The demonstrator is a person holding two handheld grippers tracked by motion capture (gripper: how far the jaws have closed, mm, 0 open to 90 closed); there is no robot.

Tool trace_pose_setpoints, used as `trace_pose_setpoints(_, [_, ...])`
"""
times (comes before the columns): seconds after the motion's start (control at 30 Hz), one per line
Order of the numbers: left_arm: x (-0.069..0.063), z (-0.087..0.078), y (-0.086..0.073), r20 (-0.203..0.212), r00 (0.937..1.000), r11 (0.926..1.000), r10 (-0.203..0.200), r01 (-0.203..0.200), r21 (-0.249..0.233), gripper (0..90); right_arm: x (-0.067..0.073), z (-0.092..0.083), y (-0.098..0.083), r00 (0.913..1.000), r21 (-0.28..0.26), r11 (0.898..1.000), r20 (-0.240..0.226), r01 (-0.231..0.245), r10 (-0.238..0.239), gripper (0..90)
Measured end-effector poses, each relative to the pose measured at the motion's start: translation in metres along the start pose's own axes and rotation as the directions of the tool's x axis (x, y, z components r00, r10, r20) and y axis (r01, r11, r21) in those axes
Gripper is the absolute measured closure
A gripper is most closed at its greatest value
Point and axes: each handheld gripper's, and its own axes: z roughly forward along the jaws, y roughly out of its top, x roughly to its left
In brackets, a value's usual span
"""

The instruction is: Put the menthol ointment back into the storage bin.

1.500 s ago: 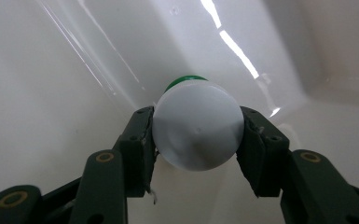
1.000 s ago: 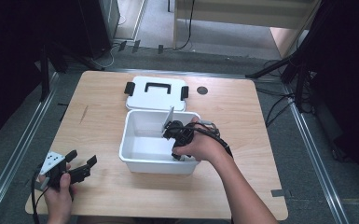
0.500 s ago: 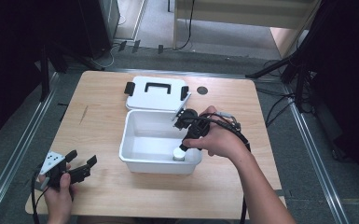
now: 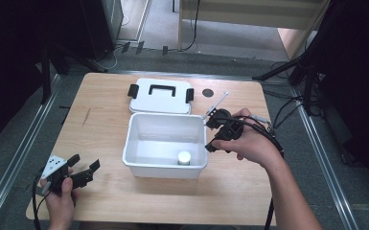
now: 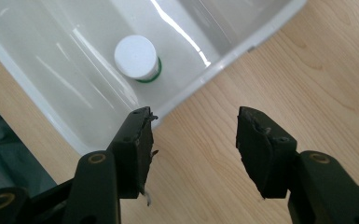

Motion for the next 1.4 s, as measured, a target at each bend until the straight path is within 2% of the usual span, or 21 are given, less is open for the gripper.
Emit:
trace_pose_setpoints(0.3, [0.000,0.000,0.000,-0.002,1.0000,1.0000,0.001,-0.001,0.000,14.7,-0.023,0.021,-0.036,0.9974,-0.028,0.997,-0.013,-0.071,0.070,43.0])
trace_pose_setpoints(0.43, [0.000,0.000,0.000,-0.002,1.0000,1.0000,-0.001,0.001,0.001,14.6,-0.028,0.037,-0.057,0.9969,-0.123,0.989,-0.010,-0.079,0.078,36.3])
trace_pose_setpoints(0.53, [0.000,0.000,0.000,-0.003,1.0000,1.0000,0.002,-0.002,0.002,14.6,-0.034,0.053,-0.077,0.9917,-0.228,0.966,0.008,-0.123,0.128,31.6])
trace_pose_setpoints(0.57, [0.000,0.000,0.000,-0.005,1.0000,1.0000,0.001,-0.001,0.003,14.7,-0.037,0.065,-0.091,0.9857,-0.285,0.945,0.012,-0.158,0.168,28.3])
trace_pose_setpoints(0.63, [0.000,0.000,0.000,-0.002,1.0000,1.0000,-0.002,0.002,0.007,14.7,-0.038,0.069,-0.096,0.9831,-0.308,0.936,0.016,-0.169,0.182,27.4])
trace_pose_setpoints(0.7, [-0.001,0.000,0.000,-0.004,1.0000,0.9999,0.005,-0.005,0.009,14.6,-0.040,0.089,-0.120,0.9741,-0.385,0.900,0.014,-0.203,0.226,23.6])
trace_pose_setpoints(0.77, [-0.001,0.000,0.000,-0.005,1.0000,0.9999,0.005,-0.005,0.009,14.7,-0.040,0.095,-0.127,0.9703,-0.404,0.890,0.021,-0.212,0.241,21.6])
trace_pose_setpoints(0.83, [-0.001,0.000,0.000,-0.006,1.0000,1.0000,0.004,-0.004,0.007,14.6,-0.041,0.109,-0.148,0.9532,-0.466,0.848,0.031,-0.252,0.301,18.8])
trace_pose_setpoints(0.87, [-0.001,0.000,0.000,-0.006,1.0000,1.0000,0.004,-0.004,0.008,14.6,-0.041,0.109,-0.148,0.9532,-0.466,0.848,0.031,-0.252,0.301,18.8])
trace_pose_setpoints(0.9, [-0.001,0.000,0.000,-0.007,1.0000,1.0000,0.004,-0.004,0.009,14.6,-0.042,0.116,-0.163,0.9388,-0.502,0.818,0.032,-0.282,0.343,18.1])
trace_pose_setpoints(0.93, [-0.001,0.000,0.000,-0.007,1.0000,1.0000,0.004,-0.004,0.009,14.6,-0.042,0.116,-0.163,0.9388,-0.502,0.818,0.032,-0.282,0.343,18.1])
trace_pose_setpoints(0.97, [-0.001,0.000,0.000,-0.006,1.0000,0.9999,0.003,-0.003,0.011,14.6,-0.044,0.120,-0.176,0.9260,-0.543,0.784,0.030,-0.301,0.376,18.1])
trace_pose_setpoints(1.0, [-0.001,0.000,0.000,-0.008,1.0000,0.9999,0.006,-0.006,0.011,14.6,-0.044,0.120,-0.176,0.9260,-0.543,0.784,0.030,-0.301,0.376,18.1])
trace_pose_setpoints(1.03, [-0.002,0.000,0.000,-0.010,0.9999,0.9999,0.006,-0.005,0.010,14.6,-0.046,0.123,-0.189,0.9129,-0.579,0.746,0.009,-0.328,0.408,18.1])
trace_pose_setpoints(1.07, [-0.002,0.000,0.000,-0.010,0.9999,0.9999,0.006,-0.005,0.010,14.6,-0.046,0.123,-0.189,0.9129,-0.579,0.746,0.009,-0.328,0.408,18.1])
trace_pose_setpoints(1.1, [-0.002,0.000,0.000,-0.010,0.9999,0.9999,0.006,-0.006,0.011,14.6,-0.049,0.124,-0.201,0.9012,-0.605,0.716,-0.008,-0.349,0.433,18.2])
trace_pose_setpoints(1.13, [-0.002,0.000,0.000,-0.010,0.9999,0.9999,0.006,-0.006,0.011,14.6,-0.049,0.124,-0.201,0.9012,-0.605,0.716,-0.008,-0.349,0.433,18.2])
trace_pose_setpoints(1.17, [-0.002,0.000,0.000,-0.012,0.9999,0.9999,0.006,-0.006,0.011,14.6,-0.052,0.125,-0.211,0.8889,-0.623,0.692,-0.013,-0.365,0.458,18.5])
trace_pose_setpoints(1.2, [-0.002,0.000,0.000,-0.012,0.9999,0.9999,0.006,-0.006,0.011,14.6,-0.052,0.125,-0.211,0.8889,-0.623,0.692,-0.013,-0.365,0.458,18.5])
trace_pose_setpoints(1.3, [-0.002,0.000,0.000,-0.012,0.9999,0.9999,0.008,-0.007,0.012,14.6,-0.056,0.122,-0.224,0.8675,-0.659,0.645,-0.023,-0.387,0.497,19.1])
trace_pose_setpoints(1.4, [-0.002,0.000,0.000,-0.013,0.9999,0.9999,0.008,-0.008,0.011,14.6,-0.057,0.121,-0.228,0.8615,-0.677,0.628,-0.017,-0.384,0.507,19.1])
